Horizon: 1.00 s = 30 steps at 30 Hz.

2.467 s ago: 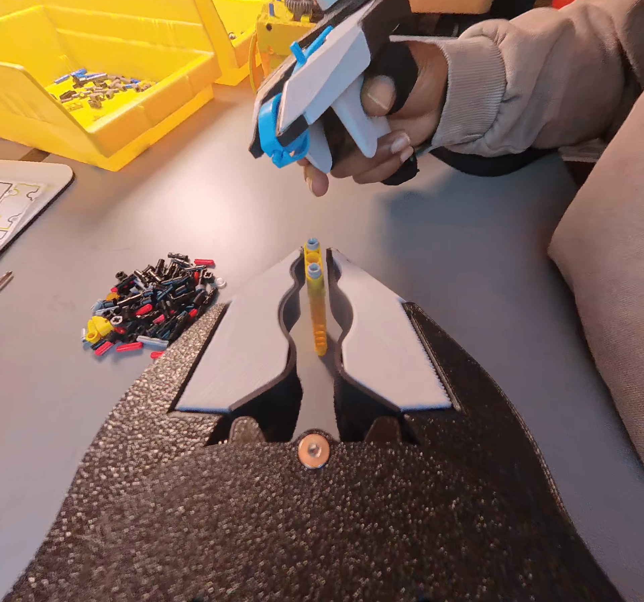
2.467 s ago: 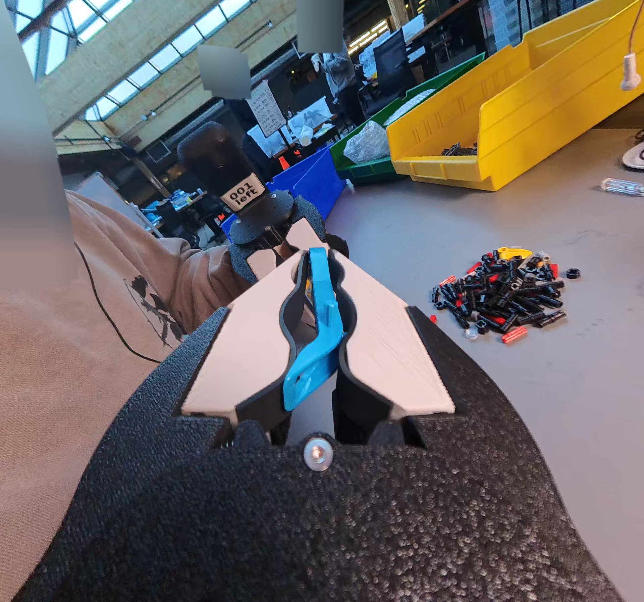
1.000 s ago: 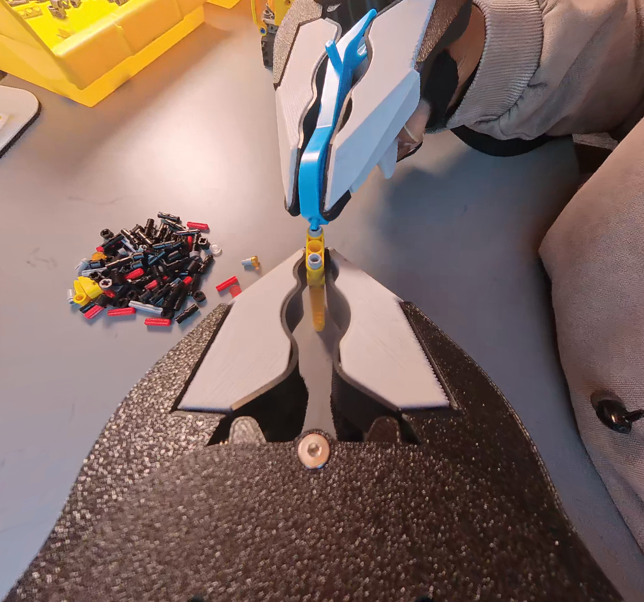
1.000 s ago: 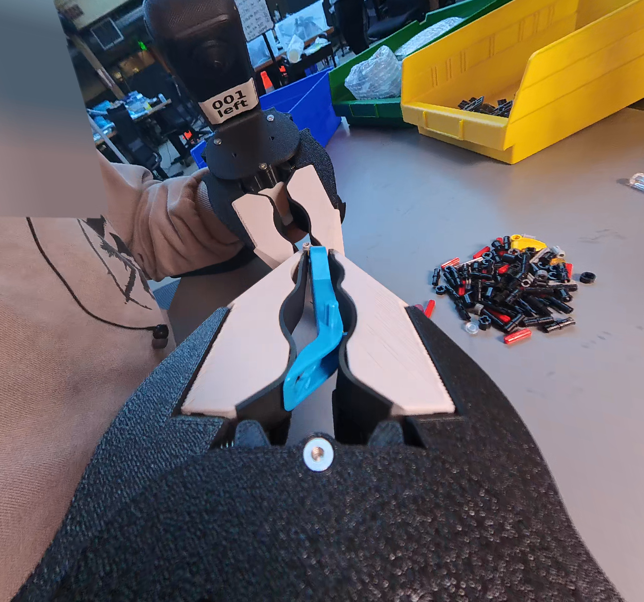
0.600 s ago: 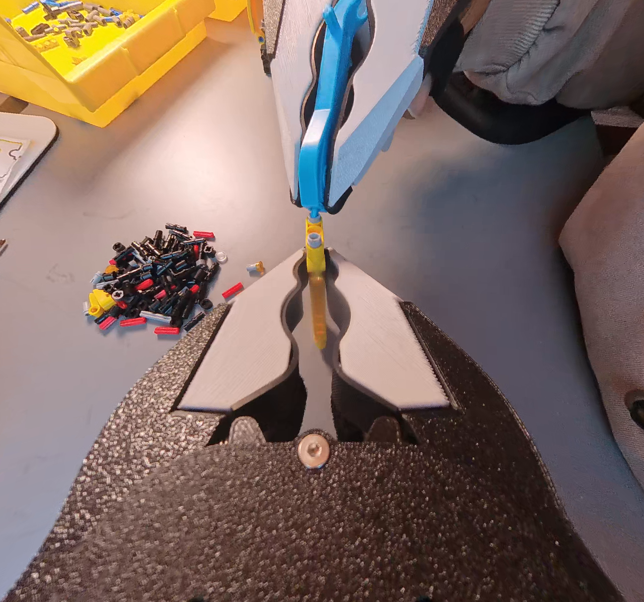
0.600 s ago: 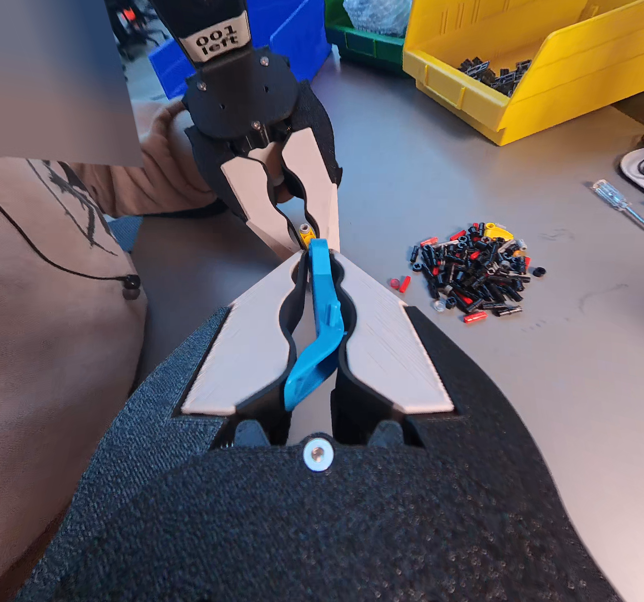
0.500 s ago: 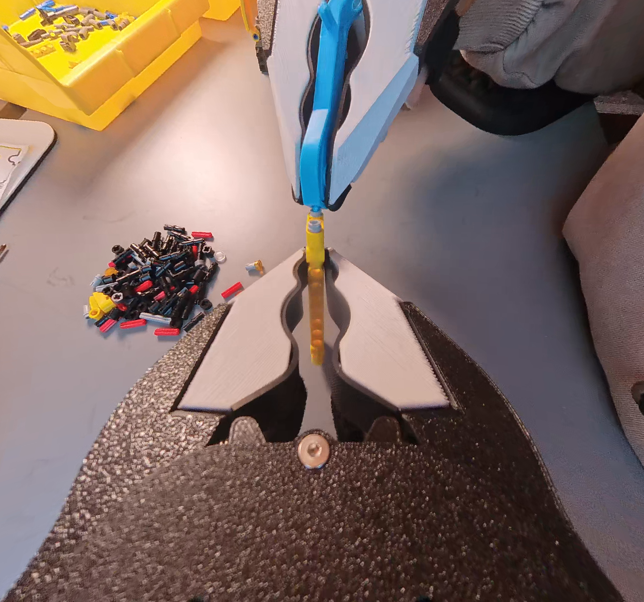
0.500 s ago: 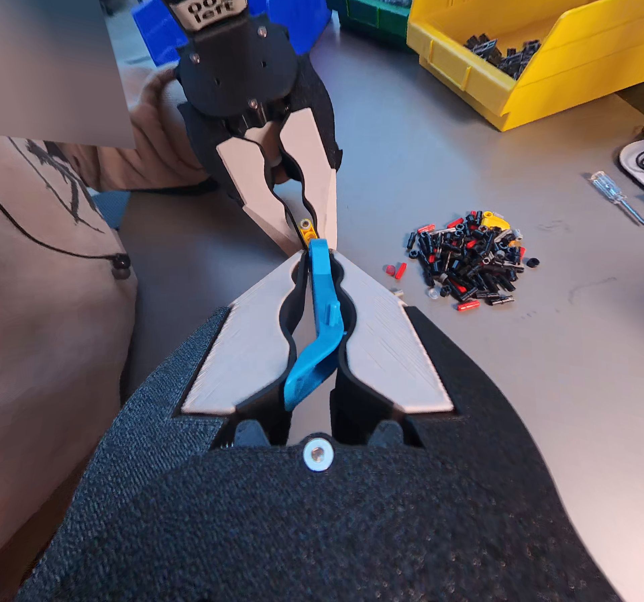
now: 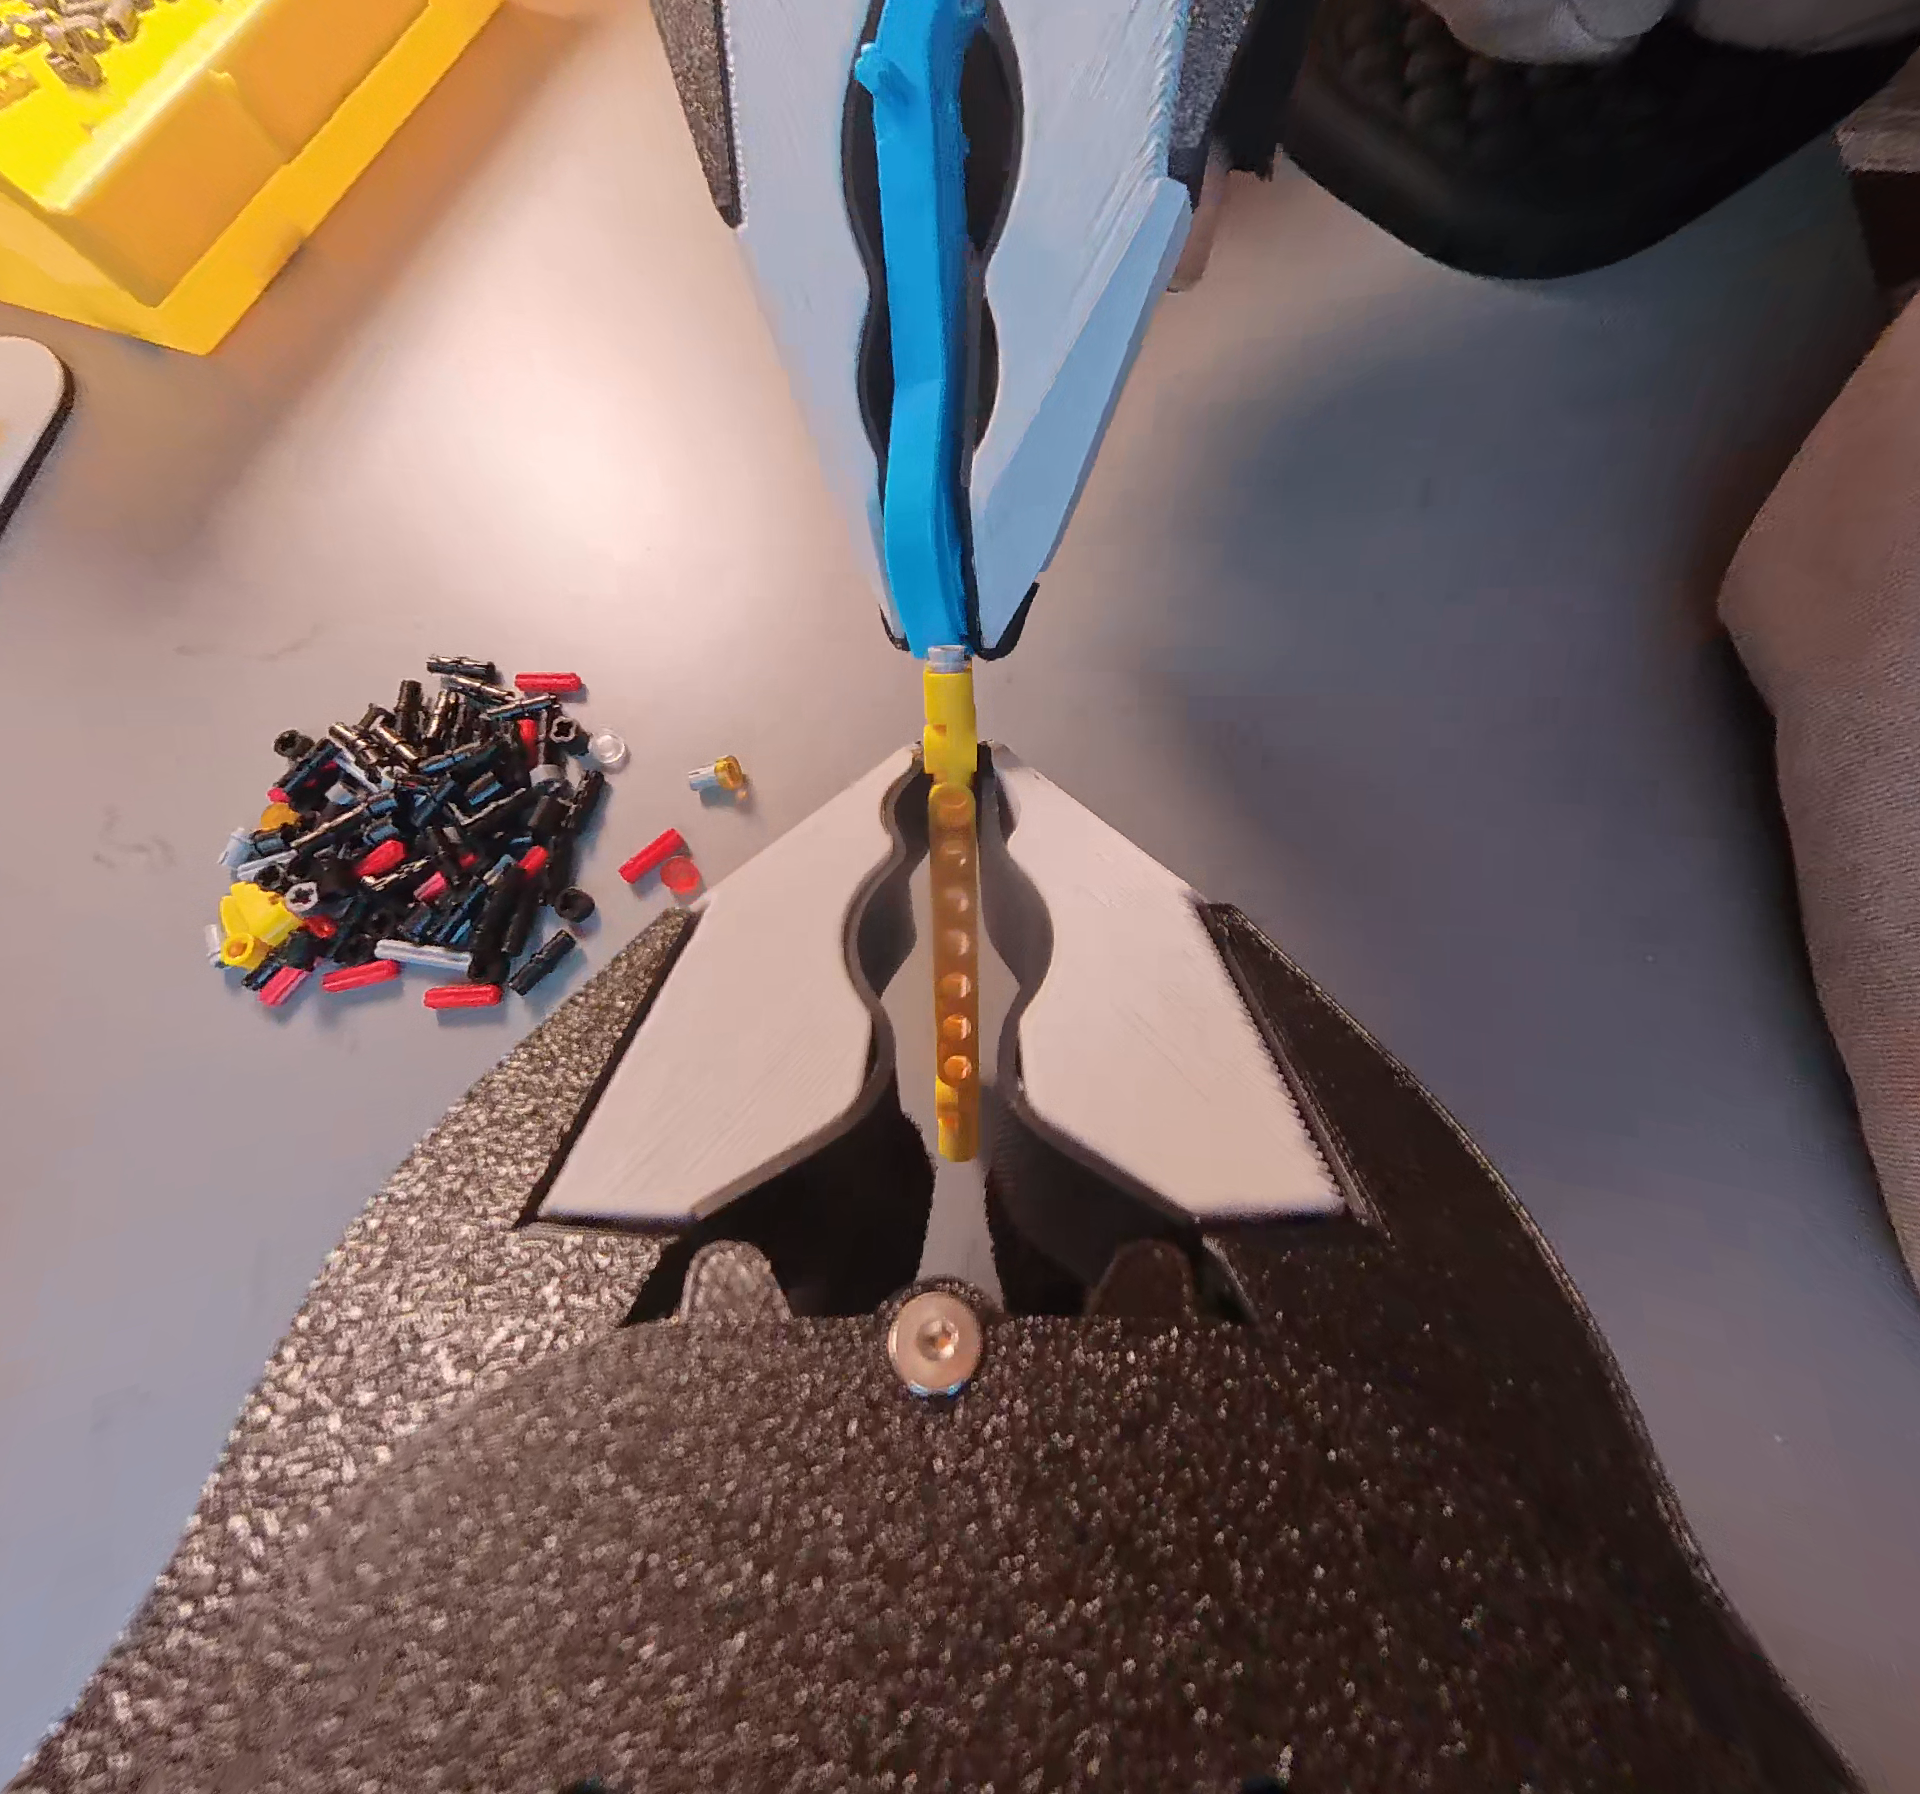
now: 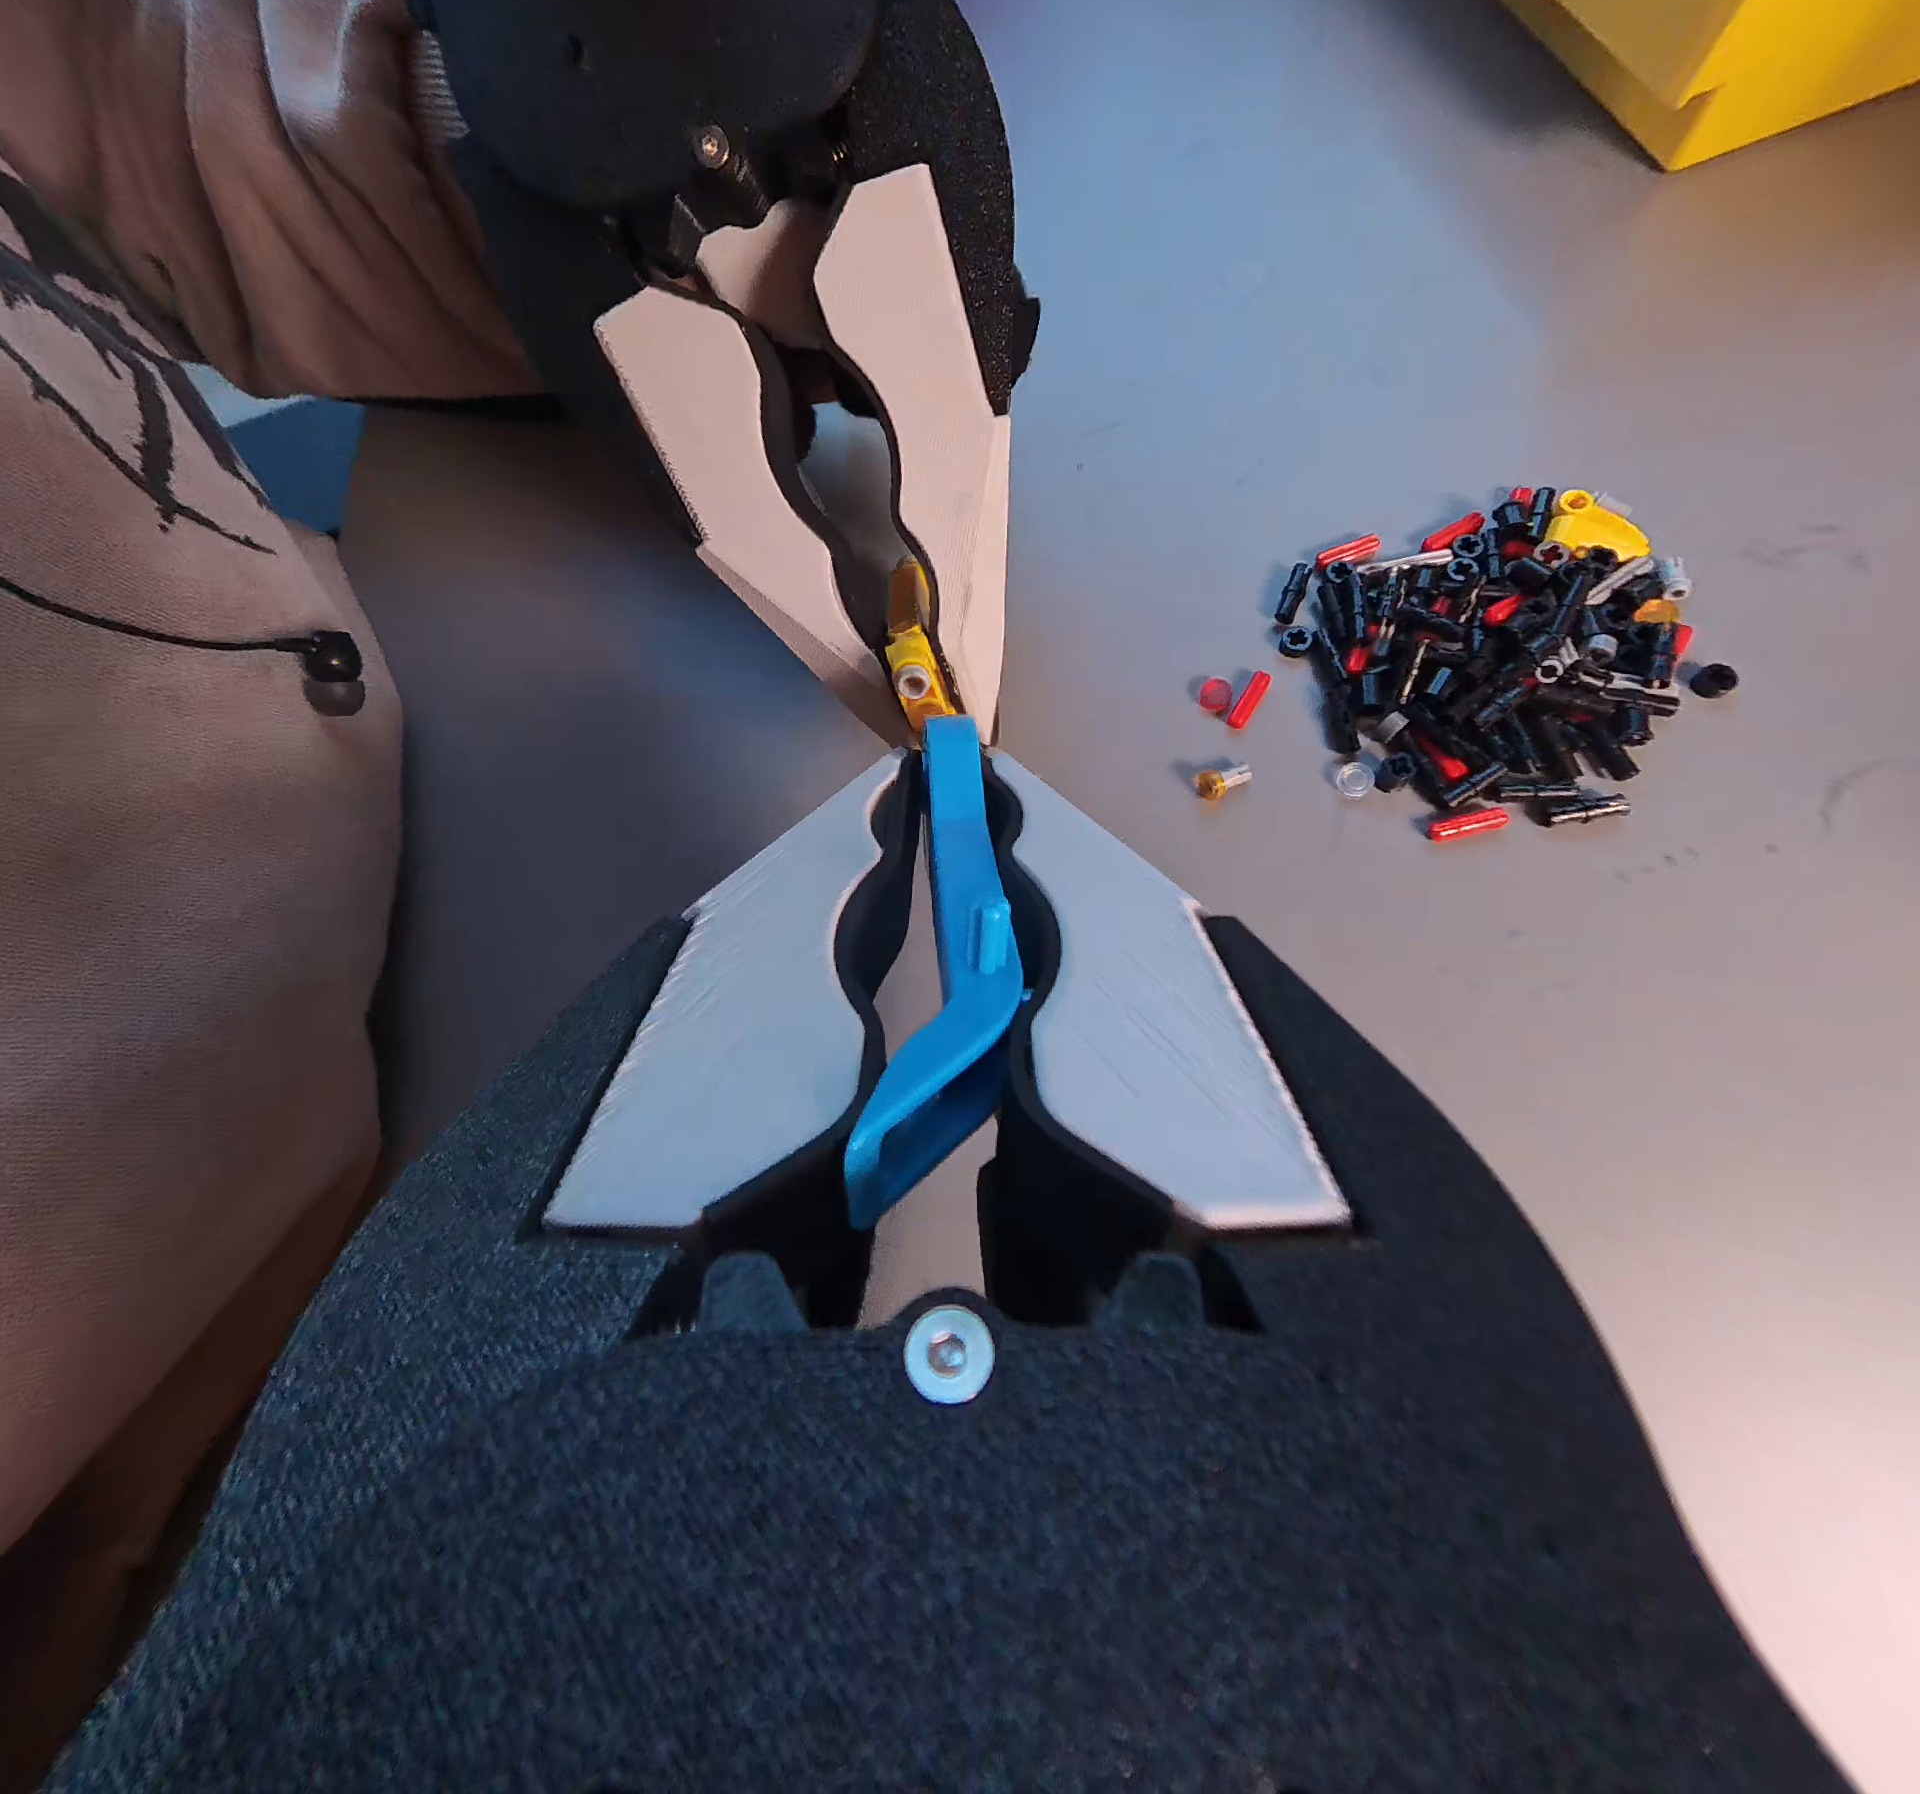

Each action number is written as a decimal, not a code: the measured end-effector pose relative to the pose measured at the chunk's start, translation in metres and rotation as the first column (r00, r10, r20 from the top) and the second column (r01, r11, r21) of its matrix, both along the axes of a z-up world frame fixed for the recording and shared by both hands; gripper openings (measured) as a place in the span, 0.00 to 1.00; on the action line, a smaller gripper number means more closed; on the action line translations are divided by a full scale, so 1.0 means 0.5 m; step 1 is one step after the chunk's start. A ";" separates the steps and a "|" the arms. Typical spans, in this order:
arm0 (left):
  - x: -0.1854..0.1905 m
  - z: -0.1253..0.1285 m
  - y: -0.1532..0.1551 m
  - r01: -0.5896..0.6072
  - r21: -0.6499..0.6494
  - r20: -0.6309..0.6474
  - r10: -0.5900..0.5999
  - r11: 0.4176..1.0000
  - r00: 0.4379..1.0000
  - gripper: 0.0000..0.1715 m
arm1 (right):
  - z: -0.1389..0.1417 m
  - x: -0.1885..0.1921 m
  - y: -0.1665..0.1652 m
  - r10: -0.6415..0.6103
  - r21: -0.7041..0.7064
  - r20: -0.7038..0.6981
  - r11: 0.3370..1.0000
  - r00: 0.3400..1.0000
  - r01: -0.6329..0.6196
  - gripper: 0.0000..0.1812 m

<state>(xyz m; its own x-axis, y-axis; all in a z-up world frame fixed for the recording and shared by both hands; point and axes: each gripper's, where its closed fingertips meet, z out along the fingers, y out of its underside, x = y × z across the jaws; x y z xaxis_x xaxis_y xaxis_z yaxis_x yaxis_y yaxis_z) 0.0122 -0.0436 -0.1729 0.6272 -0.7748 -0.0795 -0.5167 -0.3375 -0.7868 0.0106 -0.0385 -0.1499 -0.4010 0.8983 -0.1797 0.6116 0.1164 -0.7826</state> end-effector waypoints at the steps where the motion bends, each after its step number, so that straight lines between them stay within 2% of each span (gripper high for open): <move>1: 0.001 0.000 0.000 0.001 0.001 -0.008 -0.001 1.000 1.000 0.02 | 0.000 0.000 -0.001 -0.006 -0.047 -0.008 0.999 1.000 0.005 0.04; 7: 0.008 -0.017 -0.007 0.012 -0.032 -0.002 -0.012 0.999 1.000 0.02 | -0.016 -0.003 -0.012 -0.059 -0.358 -0.014 0.932 0.998 0.050 0.04; 10: 0.010 -0.016 -0.009 0.018 -0.027 0.008 -0.018 0.999 1.000 0.03 | -0.015 -0.005 -0.016 -0.088 -0.536 -0.008 0.841 0.996 0.070 0.04; 12: 0.017 0.003 -0.008 0.020 -0.018 0.078 -0.018 1.000 0.997 0.03 | 0.005 -0.004 -0.017 -0.093 -0.640 -0.025 0.766 0.995 0.055 0.04; 18: 0.024 0.023 -0.011 0.034 -0.004 0.146 -0.033 0.999 0.989 0.03 | 0.028 -0.001 -0.022 -0.078 -0.750 -0.023 0.660 0.997 0.035 0.04; 21: 0.026 0.049 -0.008 0.028 0.017 0.208 -0.031 0.999 0.978 0.03 | 0.054 -0.001 -0.019 -0.095 -0.834 -0.046 0.551 0.994 0.014 0.04; 23: 0.033 0.062 -0.009 0.034 0.028 0.247 -0.040 0.999 0.968 0.03 | 0.066 0.000 -0.020 -0.102 -0.860 -0.067 0.511 0.992 -0.006 0.03; 24: 0.052 0.067 -0.013 0.060 0.025 0.273 -0.064 0.998 0.960 0.03 | 0.085 -0.002 -0.033 -0.086 -0.896 -0.095 0.441 0.992 -0.047 0.04; 25: 0.071 0.057 -0.018 0.095 0.031 0.229 -0.100 0.995 0.968 0.03 | 0.099 -0.006 -0.056 -0.063 -0.915 -0.124 0.393 0.990 -0.089 0.04; 26: 0.074 0.057 -0.016 0.098 0.042 0.208 -0.105 0.994 0.973 0.04 | 0.113 -0.012 -0.068 -0.066 -0.912 -0.157 0.392 0.985 -0.119 0.04; 27: 0.061 0.075 -0.006 0.065 0.063 0.243 -0.079 0.996 0.967 0.03 | 0.120 -0.013 -0.051 -0.113 -0.888 -0.200 0.440 0.973 -0.132 0.04; 29: 0.030 0.097 0.003 0.017 0.069 0.294 -0.036 0.997 0.955 0.03 | 0.156 0.004 0.004 -0.209 -0.909 -0.261 0.381 0.942 -0.167 0.04; 30: 0.023 0.095 0.003 0.012 0.069 0.292 -0.031 0.998 0.956 0.03 | 0.158 0.011 0.012 -0.214 -0.900 -0.270 0.404 0.939 -0.166 0.04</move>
<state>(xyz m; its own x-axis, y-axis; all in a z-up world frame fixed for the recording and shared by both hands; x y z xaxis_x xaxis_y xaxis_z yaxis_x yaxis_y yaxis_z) 0.0239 -0.0421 -0.1254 0.6138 -0.7876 0.0540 -0.2666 -0.2711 -0.9249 0.0159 -0.0326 -0.0706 -0.5801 0.2887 -0.7617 0.3191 -0.7798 -0.5386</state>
